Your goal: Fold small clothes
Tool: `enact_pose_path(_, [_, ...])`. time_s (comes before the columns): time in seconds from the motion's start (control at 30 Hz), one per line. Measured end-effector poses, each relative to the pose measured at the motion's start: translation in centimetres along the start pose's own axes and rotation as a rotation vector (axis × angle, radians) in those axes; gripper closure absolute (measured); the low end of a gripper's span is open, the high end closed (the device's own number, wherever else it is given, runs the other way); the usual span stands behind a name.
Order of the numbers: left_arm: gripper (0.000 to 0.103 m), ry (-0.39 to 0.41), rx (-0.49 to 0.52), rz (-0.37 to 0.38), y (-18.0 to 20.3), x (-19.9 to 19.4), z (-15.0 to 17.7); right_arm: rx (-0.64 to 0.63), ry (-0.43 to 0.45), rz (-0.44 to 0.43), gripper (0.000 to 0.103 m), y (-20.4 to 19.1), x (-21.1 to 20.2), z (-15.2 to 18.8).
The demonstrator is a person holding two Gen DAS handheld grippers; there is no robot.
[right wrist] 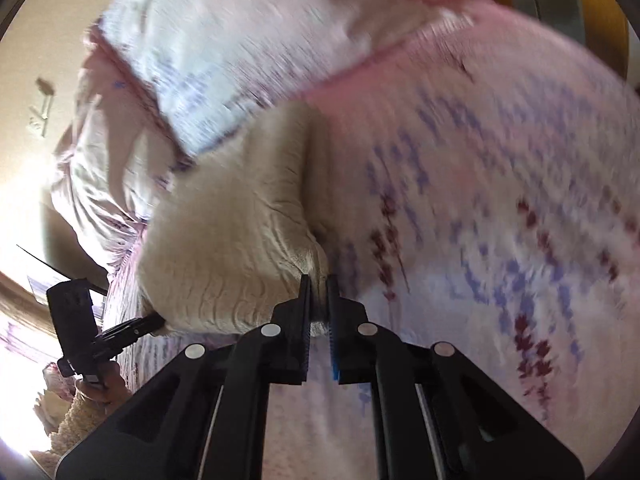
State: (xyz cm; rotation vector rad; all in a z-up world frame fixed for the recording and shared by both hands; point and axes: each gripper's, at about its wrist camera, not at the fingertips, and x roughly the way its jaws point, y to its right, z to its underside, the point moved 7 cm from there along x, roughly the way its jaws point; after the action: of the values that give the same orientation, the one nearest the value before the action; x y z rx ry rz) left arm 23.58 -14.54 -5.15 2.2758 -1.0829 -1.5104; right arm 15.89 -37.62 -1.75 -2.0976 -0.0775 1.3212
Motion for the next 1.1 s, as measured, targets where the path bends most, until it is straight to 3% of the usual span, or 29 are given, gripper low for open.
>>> enact_pose_path(0.17, [0.082, 0.024, 0.043, -0.023, 1.0, -1.4, -0.7, -0.04, 0.003, -0.019, 0.094, -1.7, -0.9, -1.2])
enact_pose_path(0.23, [0.068, 0.058, 0.027, -0.026, 0.6, -2.7, -1.1, -0.026, 0.022, -0.051, 0.088, -2.0, -1.7, -2.1])
enact_pose_path(0.27, [0.052, 0.084, 0.006, -0.022, 0.2, -3.4, -1.4, -0.01, 0.031, -0.066, 0.077, -2.0, -1.9, -2.7])
enact_pose_path(0.3, [0.039, 0.103, -0.01, -0.021, -0.1, -3.9, -1.8, 0.013, 0.036, -0.082, 0.057, -1.9, -2.1, -3.3])
enact_pose_path(0.37, [0.027, 0.142, -0.038, -0.046, -0.9, -4.7, -2.8, 0.044, 0.043, -0.117, 0.036, -2.1, -1.9, -4.3])
enact_pose_path(0.5, [0.019, 0.149, -0.085, -0.109, -2.3, -3.7, -5.1, 0.101, -0.012, -0.175, 0.031, -2.7, 0.9, -6.7])
enact_pose_path(0.7, [0.013, 0.12, -0.118, -0.207, -2.5, -0.3, -8.0, 0.117, -0.081, -0.126, 0.031, -2.7, 4.7, -8.2])
enact_pose_path(0.87, [0.013, 0.079, -0.111, -0.266, -2.4, 2.5, -8.5, 0.1, -0.114, -0.102, 0.031, -2.7, 6.3, -7.9])
enact_pose_path(1.1, [0.01, 0.073, -0.109, -0.261, -2.3, 4.7, -9.5, 0.104, -0.106, -0.11, 0.031, -2.7, 6.3, -8.0])
